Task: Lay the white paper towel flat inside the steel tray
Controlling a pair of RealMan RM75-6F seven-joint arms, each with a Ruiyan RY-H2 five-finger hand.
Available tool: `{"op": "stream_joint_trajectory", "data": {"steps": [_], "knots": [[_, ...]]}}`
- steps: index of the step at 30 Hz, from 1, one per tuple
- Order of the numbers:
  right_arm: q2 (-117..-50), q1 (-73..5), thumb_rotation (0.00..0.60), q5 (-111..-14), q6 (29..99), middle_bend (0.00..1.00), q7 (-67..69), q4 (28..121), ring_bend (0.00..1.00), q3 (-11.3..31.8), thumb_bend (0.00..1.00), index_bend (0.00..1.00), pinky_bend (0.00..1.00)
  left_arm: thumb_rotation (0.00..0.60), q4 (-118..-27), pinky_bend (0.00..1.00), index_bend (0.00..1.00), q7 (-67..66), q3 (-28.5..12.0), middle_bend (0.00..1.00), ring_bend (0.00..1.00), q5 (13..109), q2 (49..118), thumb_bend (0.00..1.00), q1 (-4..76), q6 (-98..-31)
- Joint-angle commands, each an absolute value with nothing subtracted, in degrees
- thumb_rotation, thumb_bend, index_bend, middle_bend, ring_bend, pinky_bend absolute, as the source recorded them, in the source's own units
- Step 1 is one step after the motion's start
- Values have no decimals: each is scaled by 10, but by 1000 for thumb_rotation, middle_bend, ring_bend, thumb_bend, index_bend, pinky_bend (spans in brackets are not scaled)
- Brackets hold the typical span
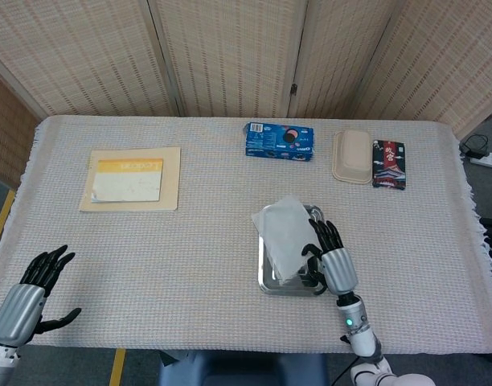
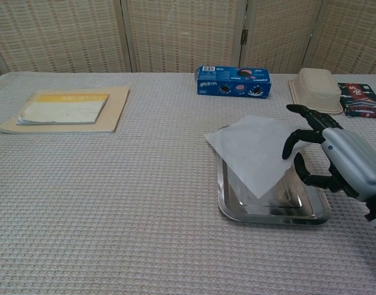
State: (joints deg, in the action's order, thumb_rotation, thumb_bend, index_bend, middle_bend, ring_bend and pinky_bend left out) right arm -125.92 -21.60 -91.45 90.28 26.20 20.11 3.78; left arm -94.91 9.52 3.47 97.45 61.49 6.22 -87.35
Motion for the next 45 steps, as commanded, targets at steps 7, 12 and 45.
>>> {"op": "stream_joint_trajectory", "data": {"steps": [7, 12, 45], "knots": [[-1219, -188, 600, -927, 885, 0, 177, 273, 0, 4, 694, 199, 0, 600, -949, 0, 0, 96, 36, 0, 0, 976, 614, 328, 62, -873], [-1163, -180, 600, -935, 867, 0, 132, 386, 0, -14, 694, 121, 0, 600, -949, 0, 0, 98, 36, 0, 0, 978, 613, 328, 61, -876], [-773, -365, 600, -452, 471, 1000, -306, 1012, 1000, 101, 695, 14, 1000, 600, -951, 0, 0, 101, 38, 0, 0, 976, 613, 349, 64, -866]]}}
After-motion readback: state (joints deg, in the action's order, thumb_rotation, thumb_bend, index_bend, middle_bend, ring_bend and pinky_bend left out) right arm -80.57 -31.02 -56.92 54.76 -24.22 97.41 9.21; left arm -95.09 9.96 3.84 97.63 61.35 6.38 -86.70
